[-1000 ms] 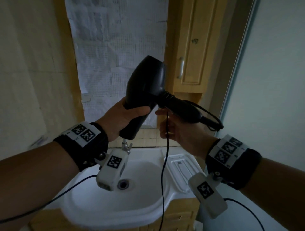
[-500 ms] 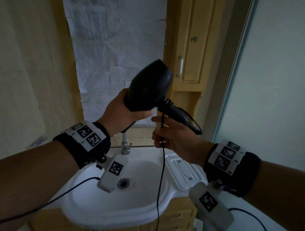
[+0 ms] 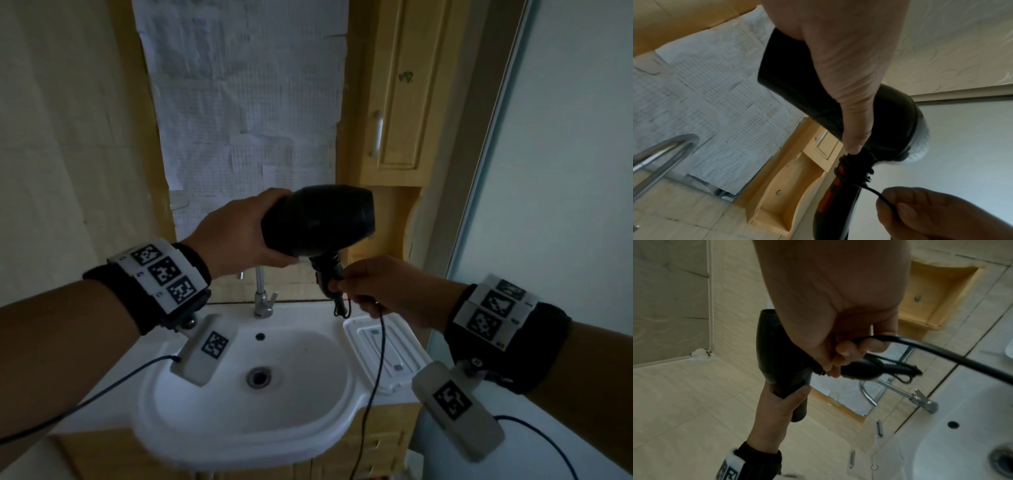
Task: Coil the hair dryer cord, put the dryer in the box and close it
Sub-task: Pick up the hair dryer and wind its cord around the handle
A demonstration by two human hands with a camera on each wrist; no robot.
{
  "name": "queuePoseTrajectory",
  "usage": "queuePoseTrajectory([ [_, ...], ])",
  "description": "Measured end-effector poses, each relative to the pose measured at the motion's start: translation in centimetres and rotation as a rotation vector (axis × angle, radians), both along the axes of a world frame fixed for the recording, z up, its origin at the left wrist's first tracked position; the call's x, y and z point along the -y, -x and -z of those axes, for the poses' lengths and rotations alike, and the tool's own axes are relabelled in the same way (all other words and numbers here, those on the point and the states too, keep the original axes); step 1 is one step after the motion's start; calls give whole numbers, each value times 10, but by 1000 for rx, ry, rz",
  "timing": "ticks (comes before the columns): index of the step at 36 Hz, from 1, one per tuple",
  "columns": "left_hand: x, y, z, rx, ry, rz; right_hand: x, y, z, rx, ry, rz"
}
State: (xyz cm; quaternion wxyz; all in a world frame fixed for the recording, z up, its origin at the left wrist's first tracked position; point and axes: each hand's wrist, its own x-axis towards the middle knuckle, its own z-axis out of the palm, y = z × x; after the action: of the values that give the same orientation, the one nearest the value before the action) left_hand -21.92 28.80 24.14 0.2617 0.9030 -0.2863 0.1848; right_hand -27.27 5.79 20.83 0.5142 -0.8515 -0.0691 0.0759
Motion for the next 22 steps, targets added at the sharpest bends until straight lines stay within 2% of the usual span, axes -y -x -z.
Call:
queuePoseTrajectory([
  [4, -3, -1, -1, -64, -30, 1, 9, -3, -4, 66, 150, 4],
  [10, -9, -4, -3, -130, -44, 32, 18, -8, -4, 127, 232, 16],
  [14, -12, -4, -7, -185, -48, 31, 25, -11, -4, 142, 214, 9],
  [18, -15, -3, -7, -246, -18, 37, 30, -9, -7, 101, 124, -78],
  [22, -18, 0, -6, -374, 88, 99, 33, -6, -12, 22, 9, -176],
])
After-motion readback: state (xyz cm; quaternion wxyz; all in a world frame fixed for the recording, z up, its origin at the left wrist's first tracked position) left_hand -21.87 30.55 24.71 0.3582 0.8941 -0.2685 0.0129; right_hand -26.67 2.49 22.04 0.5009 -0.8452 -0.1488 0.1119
